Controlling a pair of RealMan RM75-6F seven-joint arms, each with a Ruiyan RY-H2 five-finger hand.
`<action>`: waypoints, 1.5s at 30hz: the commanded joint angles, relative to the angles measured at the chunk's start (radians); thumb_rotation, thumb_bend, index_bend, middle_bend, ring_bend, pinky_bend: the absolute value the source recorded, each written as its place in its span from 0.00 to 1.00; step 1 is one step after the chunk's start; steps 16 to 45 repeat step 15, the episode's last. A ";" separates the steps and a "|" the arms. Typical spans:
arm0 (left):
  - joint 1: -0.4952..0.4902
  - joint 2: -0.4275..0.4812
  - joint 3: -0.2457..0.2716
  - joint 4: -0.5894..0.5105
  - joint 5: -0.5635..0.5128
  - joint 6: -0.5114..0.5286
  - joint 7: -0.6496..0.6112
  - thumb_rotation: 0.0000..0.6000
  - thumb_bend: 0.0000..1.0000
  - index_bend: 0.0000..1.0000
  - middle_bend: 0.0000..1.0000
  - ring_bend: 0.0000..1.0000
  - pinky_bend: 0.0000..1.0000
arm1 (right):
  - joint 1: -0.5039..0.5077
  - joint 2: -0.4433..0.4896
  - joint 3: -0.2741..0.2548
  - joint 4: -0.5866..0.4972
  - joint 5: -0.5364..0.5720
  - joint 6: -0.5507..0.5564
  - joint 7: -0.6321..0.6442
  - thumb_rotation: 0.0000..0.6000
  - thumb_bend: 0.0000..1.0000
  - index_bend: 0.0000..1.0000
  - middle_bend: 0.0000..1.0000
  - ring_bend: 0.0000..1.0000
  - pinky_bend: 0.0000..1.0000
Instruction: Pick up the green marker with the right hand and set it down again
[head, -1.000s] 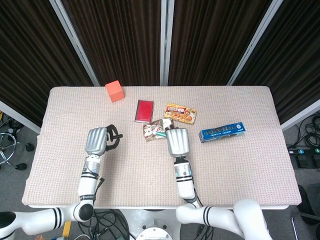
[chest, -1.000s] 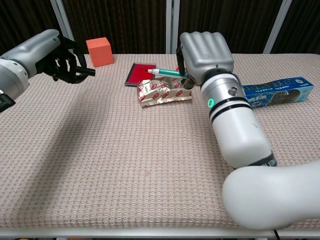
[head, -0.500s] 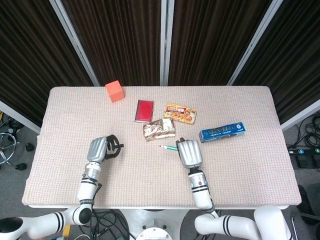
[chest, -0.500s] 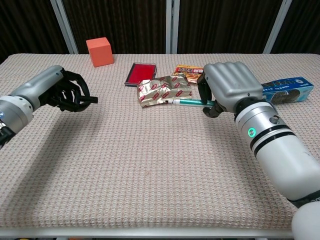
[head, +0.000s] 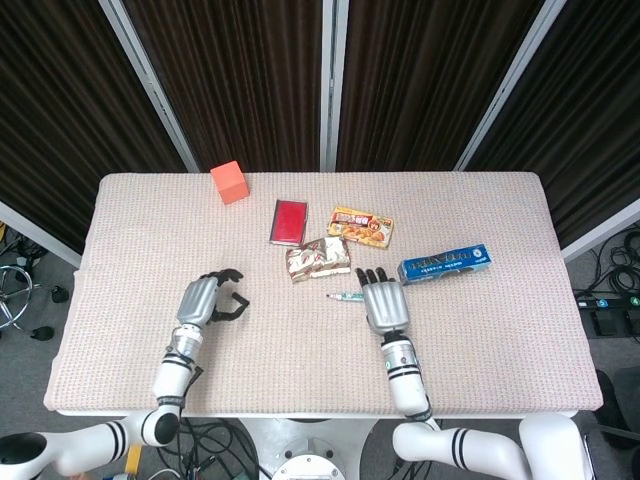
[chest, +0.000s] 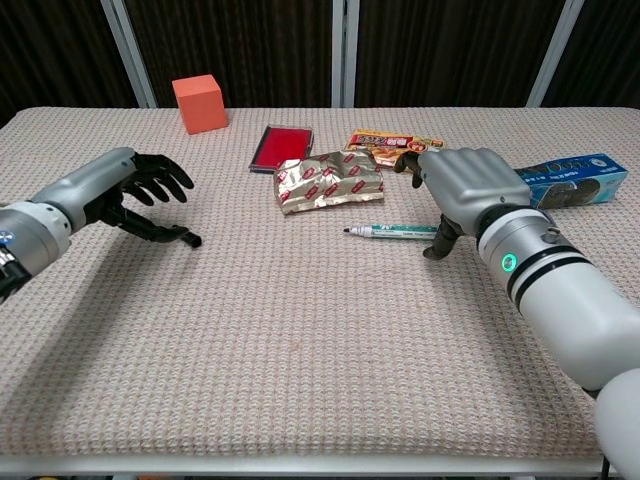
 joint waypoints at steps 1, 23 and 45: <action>0.031 0.058 -0.009 -0.076 0.028 0.070 0.013 1.00 0.21 0.30 0.31 0.27 0.25 | -0.054 0.070 -0.012 -0.114 -0.057 0.074 0.046 1.00 0.00 0.16 0.24 0.17 0.50; 0.332 0.285 0.253 -0.150 0.293 0.476 0.129 1.00 0.13 0.22 0.16 0.11 0.14 | -0.405 0.458 -0.375 -0.226 -0.411 0.358 0.310 1.00 0.25 0.00 0.00 0.00 0.00; 0.332 0.285 0.253 -0.150 0.293 0.476 0.129 1.00 0.13 0.22 0.16 0.11 0.14 | -0.405 0.458 -0.375 -0.226 -0.411 0.358 0.310 1.00 0.25 0.00 0.00 0.00 0.00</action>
